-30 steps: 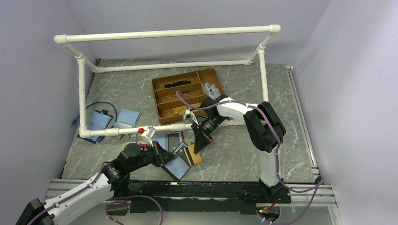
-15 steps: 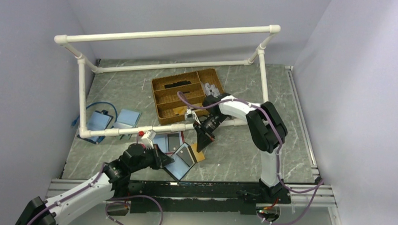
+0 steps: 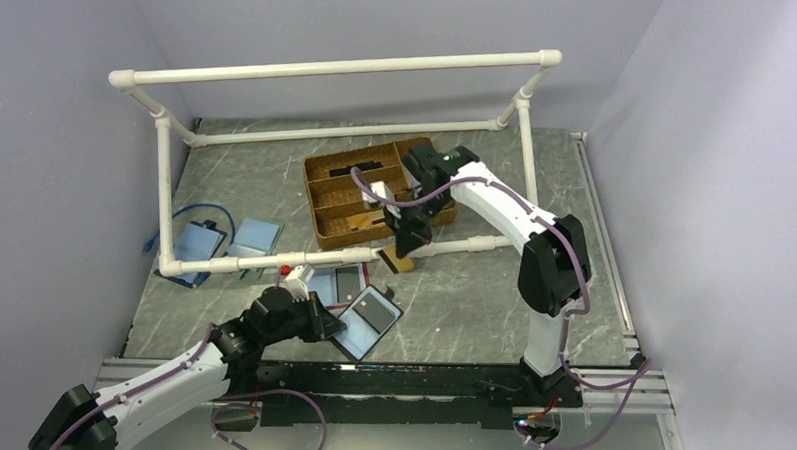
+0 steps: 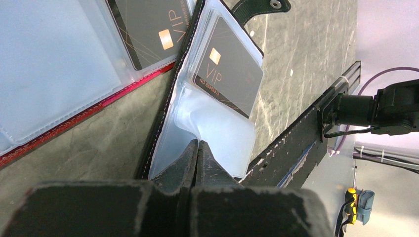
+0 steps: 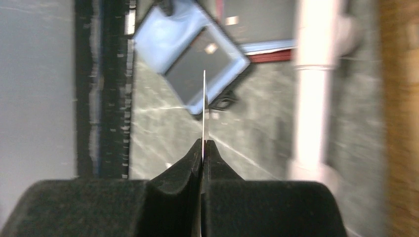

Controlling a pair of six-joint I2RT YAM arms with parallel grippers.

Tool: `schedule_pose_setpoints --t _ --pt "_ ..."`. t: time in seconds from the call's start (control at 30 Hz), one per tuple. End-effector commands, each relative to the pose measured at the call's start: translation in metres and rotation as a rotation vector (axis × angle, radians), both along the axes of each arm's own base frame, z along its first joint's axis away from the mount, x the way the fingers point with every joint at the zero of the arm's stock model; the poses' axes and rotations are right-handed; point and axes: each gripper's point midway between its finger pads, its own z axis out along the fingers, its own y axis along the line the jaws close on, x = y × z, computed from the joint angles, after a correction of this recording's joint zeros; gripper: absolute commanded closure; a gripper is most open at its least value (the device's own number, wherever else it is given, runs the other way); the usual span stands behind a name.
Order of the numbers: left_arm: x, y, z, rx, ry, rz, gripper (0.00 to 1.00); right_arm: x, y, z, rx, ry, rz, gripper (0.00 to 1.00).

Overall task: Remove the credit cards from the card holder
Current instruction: Place the credit card in the storage box.

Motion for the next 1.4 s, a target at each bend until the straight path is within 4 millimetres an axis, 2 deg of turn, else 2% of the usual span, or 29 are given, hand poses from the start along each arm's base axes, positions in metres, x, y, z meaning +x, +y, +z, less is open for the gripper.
schedule_pose_setpoints --t 0.0,0.1,0.2,0.3,0.47,0.93,1.27,1.37 --pt "0.008 -0.009 0.023 -0.044 -0.069 -0.018 1.00 0.047 -0.007 0.026 -0.096 -0.224 -0.003 1.00" --pt "0.008 -0.007 0.022 -0.038 -0.073 -0.021 1.00 0.076 0.001 0.041 -0.125 -0.349 -0.024 1.00" --pt "0.007 -0.005 0.022 -0.028 -0.077 -0.023 1.00 0.100 0.007 0.046 -0.160 -0.459 -0.037 1.00" --pt "0.007 -0.004 0.025 -0.031 -0.092 -0.021 1.00 0.121 0.009 0.040 -0.227 -0.552 -0.030 1.00" --pt "0.005 -0.001 0.023 -0.023 -0.095 -0.016 1.00 0.140 0.009 0.029 -0.284 -0.603 -0.029 1.00" --pt "0.005 -0.002 0.018 0.001 -0.086 -0.035 1.00 0.158 0.016 -0.016 -0.393 -0.643 0.016 1.00" --pt "0.006 -0.001 0.017 0.008 -0.087 -0.034 1.00 0.154 0.019 -0.038 -0.421 -0.610 0.057 1.00" --pt "0.006 -0.002 0.017 0.009 -0.089 -0.034 1.00 0.158 0.021 -0.042 -0.429 -0.622 0.036 0.91"
